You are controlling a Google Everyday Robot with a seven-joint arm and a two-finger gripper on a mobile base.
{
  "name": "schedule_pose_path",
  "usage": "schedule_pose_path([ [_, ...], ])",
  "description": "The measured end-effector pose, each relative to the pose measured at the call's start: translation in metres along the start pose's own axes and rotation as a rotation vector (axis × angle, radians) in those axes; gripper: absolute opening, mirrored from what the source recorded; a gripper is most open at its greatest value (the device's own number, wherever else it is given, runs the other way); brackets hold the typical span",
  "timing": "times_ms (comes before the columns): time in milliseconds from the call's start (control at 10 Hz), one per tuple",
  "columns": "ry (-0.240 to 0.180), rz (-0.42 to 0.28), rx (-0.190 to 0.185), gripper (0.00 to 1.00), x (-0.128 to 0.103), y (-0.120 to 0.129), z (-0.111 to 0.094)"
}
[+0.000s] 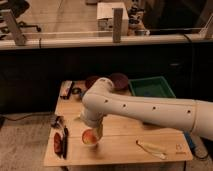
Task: Place apple in paper cup
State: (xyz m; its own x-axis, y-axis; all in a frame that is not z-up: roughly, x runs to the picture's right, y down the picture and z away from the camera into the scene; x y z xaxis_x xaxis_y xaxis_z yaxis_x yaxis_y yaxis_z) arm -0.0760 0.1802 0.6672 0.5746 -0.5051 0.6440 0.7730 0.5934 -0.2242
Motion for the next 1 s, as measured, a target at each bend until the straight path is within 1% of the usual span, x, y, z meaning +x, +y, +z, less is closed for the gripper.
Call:
schedule_pose_path([
  [300,-0.011,-0.002,0.002,0.80,0.0023,0.0012,0.0003],
  [1000,-0.017,-0.016,0.001,0.80,0.0074,0.0019,0.0011],
])
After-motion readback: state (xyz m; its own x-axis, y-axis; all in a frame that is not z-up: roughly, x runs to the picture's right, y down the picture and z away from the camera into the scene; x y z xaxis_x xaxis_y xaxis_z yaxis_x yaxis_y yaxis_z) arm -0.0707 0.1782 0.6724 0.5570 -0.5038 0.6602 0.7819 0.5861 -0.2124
